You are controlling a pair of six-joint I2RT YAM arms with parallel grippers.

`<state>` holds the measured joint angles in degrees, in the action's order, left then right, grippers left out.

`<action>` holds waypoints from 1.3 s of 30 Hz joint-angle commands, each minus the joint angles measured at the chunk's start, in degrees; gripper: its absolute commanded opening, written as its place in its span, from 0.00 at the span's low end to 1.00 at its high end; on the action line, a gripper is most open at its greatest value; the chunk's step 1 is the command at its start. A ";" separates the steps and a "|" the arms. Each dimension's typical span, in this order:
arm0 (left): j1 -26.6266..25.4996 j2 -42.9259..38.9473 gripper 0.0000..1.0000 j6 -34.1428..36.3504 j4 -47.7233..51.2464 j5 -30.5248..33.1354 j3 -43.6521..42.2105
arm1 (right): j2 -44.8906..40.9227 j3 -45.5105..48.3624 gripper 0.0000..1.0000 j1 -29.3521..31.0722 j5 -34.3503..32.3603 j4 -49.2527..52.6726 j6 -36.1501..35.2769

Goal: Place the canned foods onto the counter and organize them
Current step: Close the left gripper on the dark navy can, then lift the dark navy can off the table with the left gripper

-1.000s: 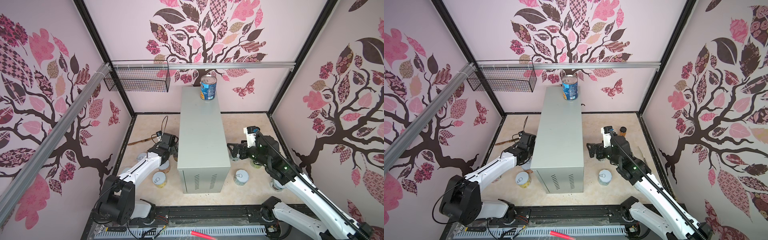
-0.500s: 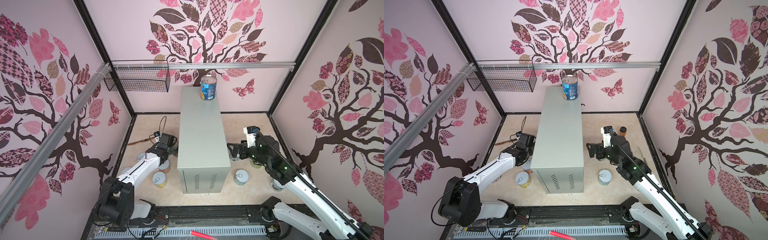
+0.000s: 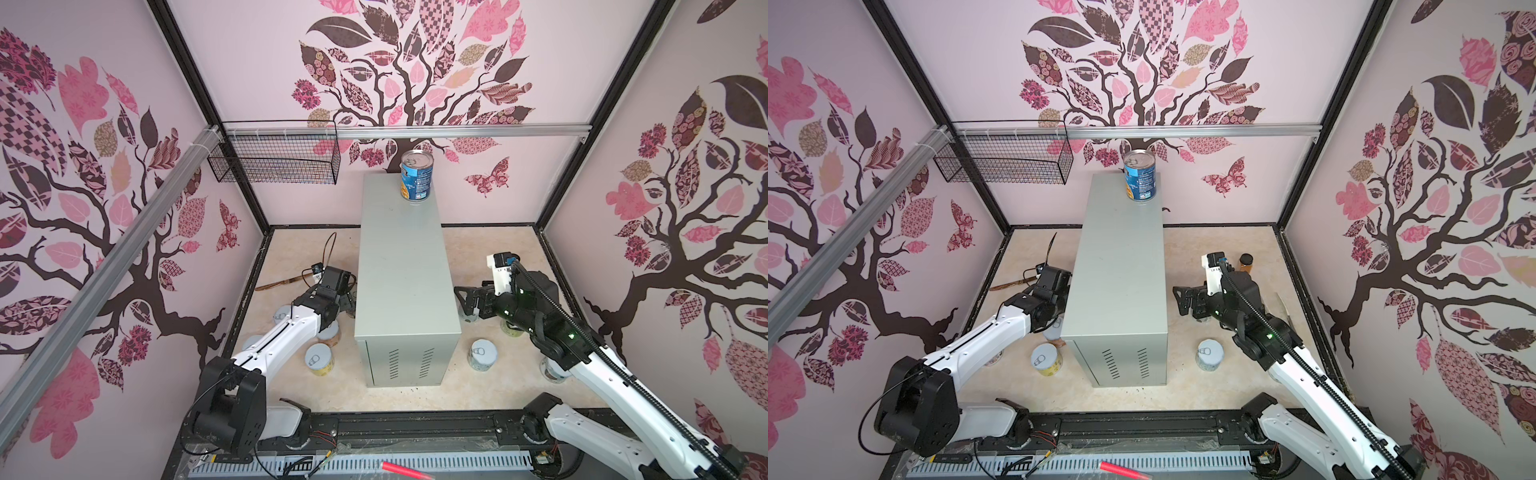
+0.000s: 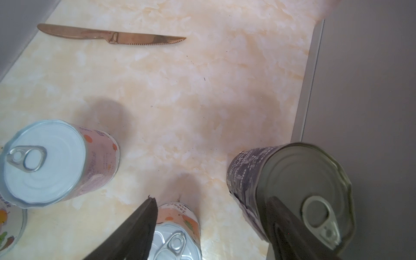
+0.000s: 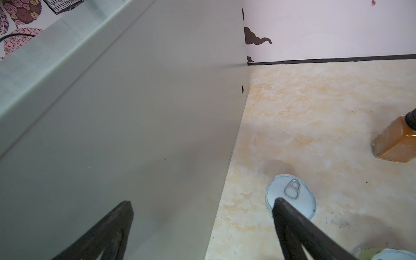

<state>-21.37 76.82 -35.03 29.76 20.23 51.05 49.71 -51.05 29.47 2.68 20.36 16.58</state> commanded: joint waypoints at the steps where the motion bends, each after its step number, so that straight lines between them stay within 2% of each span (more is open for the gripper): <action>1: -0.43 -3.15 0.89 1.55 0.86 -4.91 2.42 | -0.83 -1.56 1.00 0.01 -0.04 -0.05 -0.32; 5: -0.24 -5.05 0.98 1.77 -1.73 -12.18 1.67 | -0.66 -1.38 1.00 -0.02 0.13 -0.19 -0.28; 13: 0.71 0.29 0.98 2.40 -2.81 -23.44 6.41 | -0.18 -1.58 1.00 -0.02 0.05 0.16 -0.31; 20: 1.19 8.84 0.98 5.16 -1.28 -27.14 10.36 | 0.27 -1.69 1.00 -0.02 -0.04 0.21 -0.43; 27: 1.19 12.02 0.98 4.93 -1.80 -27.90 10.03 | 0.74 -1.90 1.00 0.02 0.27 0.12 -0.32; 33: 1.28 12.72 0.98 3.97 -1.47 -27.97 10.41 | 0.74 -2.04 1.00 0.05 0.57 0.06 -0.32; 39: 1.65 7.28 0.98 -0.51 -6.03 -29.72 8.88 | 0.77 -2.21 1.00 0.10 0.75 0.21 -0.43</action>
<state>-17.21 86.98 -31.83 29.63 -0.71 59.92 50.41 -51.05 29.47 2.90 20.38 16.51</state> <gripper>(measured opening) 0.980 0.999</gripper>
